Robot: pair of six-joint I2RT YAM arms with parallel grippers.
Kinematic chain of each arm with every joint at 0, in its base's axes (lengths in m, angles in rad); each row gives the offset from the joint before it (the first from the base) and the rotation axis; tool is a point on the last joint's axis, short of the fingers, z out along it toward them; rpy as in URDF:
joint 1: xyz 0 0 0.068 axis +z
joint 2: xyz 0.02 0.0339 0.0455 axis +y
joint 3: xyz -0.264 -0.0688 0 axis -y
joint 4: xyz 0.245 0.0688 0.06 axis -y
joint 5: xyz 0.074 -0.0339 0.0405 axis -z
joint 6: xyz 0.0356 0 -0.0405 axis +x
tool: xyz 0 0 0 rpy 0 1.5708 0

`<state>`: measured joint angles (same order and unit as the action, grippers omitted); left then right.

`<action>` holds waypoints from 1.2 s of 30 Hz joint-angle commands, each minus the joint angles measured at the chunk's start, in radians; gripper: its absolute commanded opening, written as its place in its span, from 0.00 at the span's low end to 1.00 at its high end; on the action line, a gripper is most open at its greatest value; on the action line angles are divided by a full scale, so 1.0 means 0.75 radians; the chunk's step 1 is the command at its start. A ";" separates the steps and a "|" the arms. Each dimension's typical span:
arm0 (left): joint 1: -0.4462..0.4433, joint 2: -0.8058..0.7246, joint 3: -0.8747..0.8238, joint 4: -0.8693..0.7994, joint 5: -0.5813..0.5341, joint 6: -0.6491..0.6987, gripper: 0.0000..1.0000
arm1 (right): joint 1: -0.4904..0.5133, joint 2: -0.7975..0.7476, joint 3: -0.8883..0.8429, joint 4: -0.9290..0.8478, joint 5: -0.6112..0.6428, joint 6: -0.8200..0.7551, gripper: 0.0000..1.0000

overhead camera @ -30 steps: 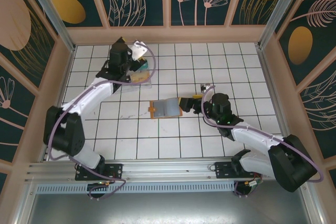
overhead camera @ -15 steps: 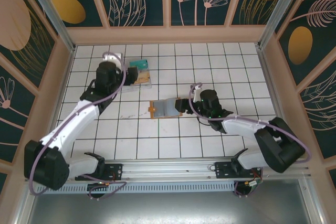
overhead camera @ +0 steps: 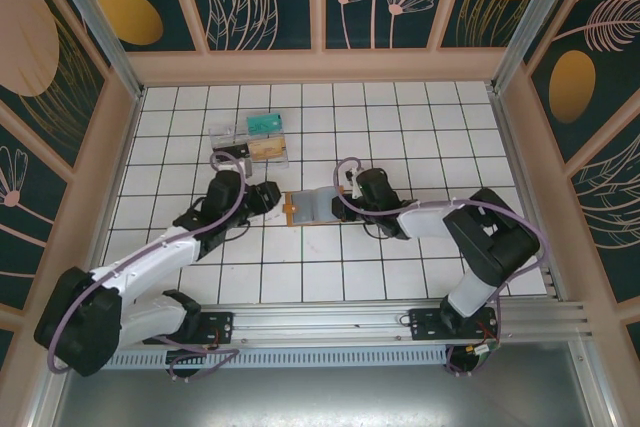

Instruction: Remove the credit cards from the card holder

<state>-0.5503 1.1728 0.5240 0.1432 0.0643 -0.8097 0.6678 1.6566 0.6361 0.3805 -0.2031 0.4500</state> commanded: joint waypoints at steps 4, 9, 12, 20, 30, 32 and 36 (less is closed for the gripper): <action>-0.082 0.174 -0.040 0.233 0.044 -0.129 0.42 | 0.016 0.044 0.050 -0.064 0.043 0.001 0.20; -0.123 0.303 0.002 0.300 0.054 -0.138 0.38 | 0.021 0.016 0.026 -0.061 0.053 0.010 0.20; -0.143 0.374 0.039 0.317 0.075 -0.136 0.37 | 0.023 0.002 0.017 -0.059 0.056 0.012 0.19; -0.166 0.503 0.092 0.288 0.073 -0.130 0.32 | 0.024 -0.003 0.017 -0.064 0.052 0.008 0.19; -0.166 0.545 0.107 0.213 0.048 -0.131 0.32 | 0.024 0.002 0.023 -0.068 0.048 0.010 0.19; -0.166 0.560 0.109 0.211 0.057 -0.132 0.32 | 0.023 -0.001 0.023 -0.069 0.049 0.011 0.19; -0.165 0.554 0.110 0.178 0.023 -0.131 0.30 | 0.024 -0.066 -0.010 -0.065 0.101 0.016 0.19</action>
<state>-0.6689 1.5826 0.5873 0.3130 0.1066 -0.9009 0.6762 1.6650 0.6487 0.3428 -0.1669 0.4511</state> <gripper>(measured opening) 0.305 0.191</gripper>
